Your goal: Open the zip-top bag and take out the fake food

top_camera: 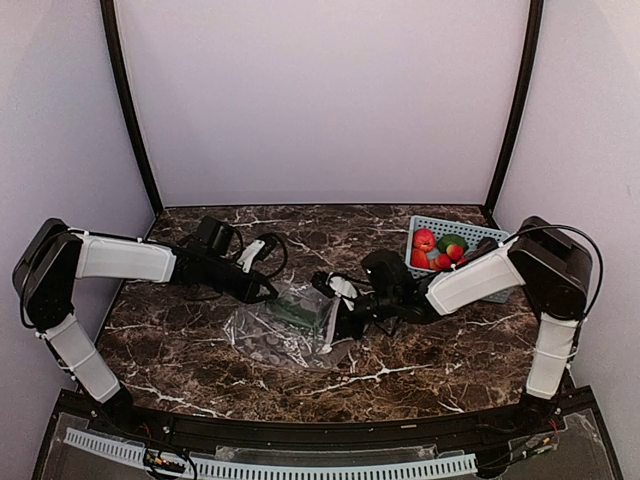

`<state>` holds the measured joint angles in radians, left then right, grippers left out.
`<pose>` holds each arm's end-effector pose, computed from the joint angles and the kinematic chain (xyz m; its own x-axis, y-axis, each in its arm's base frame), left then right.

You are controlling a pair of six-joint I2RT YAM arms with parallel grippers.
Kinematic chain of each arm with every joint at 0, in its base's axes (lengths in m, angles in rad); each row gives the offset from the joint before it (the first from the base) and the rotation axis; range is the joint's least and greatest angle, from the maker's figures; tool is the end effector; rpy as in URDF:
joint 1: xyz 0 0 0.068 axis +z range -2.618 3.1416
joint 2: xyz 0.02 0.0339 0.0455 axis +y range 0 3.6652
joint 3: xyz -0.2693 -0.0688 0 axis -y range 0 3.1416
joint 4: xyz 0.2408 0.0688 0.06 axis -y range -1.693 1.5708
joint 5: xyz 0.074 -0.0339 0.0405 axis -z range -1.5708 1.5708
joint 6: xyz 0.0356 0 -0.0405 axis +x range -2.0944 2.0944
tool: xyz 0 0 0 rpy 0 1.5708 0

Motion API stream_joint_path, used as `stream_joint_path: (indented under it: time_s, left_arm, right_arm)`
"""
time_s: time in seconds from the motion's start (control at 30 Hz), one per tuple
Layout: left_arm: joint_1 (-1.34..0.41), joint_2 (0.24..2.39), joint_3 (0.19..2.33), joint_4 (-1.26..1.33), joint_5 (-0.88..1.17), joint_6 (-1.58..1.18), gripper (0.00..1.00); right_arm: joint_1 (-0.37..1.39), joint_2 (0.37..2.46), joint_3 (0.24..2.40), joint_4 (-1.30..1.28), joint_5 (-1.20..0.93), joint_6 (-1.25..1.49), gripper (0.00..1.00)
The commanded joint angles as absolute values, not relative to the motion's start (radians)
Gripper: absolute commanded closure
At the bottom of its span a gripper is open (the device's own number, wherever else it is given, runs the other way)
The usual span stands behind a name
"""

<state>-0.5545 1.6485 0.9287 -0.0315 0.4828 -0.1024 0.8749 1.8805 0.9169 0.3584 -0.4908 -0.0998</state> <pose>0.2792 -0.1924 0.1963 -0.6544 0.2988 -0.6946 0.6915 0.6081 -0.3899 0.2278 0.2989 0.1465 -0.2707 -0.4612 -0.8450 -0.9571 0.2231 0.1849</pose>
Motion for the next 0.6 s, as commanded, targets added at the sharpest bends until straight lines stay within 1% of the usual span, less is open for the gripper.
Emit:
stream_joint_path:
  time_s: [0.0, 0.23, 0.33, 0.47, 0.53, 0.57]
  left_arm:
    - [-0.555, 1.655, 0.936, -0.041, 0.502, -0.110, 0.99]
    - [-0.555, 1.657, 0.934, -0.038, 0.500, -0.111, 0.99]
    - [-0.555, 1.658, 0.932, -0.035, 0.500, -0.113, 0.99]
    - [-0.555, 1.655, 0.931, -0.034, 0.497, -0.113, 0.99]
    - [-0.555, 1.653, 0.929, -0.034, 0.497, -0.112, 0.99]
    - [-0.555, 1.650, 0.928, -0.033, 0.497, -0.111, 0.99]
  right_arm:
    - [0.900, 1.926, 0.984, 0.346, -0.401, -0.096, 0.47]
    - [0.925, 1.972, 1.013, 0.324, -0.357, -0.090, 0.39]
    - [0.936, 2.001, 1.027, 0.307, -0.337, -0.097, 0.38]
    - [0.946, 2.034, 1.044, 0.280, -0.297, -0.111, 0.39]
    - [0.951, 2.045, 1.047, 0.271, -0.277, -0.113, 0.41]
    - [0.951, 2.045, 1.045, 0.268, -0.273, -0.113, 0.44]
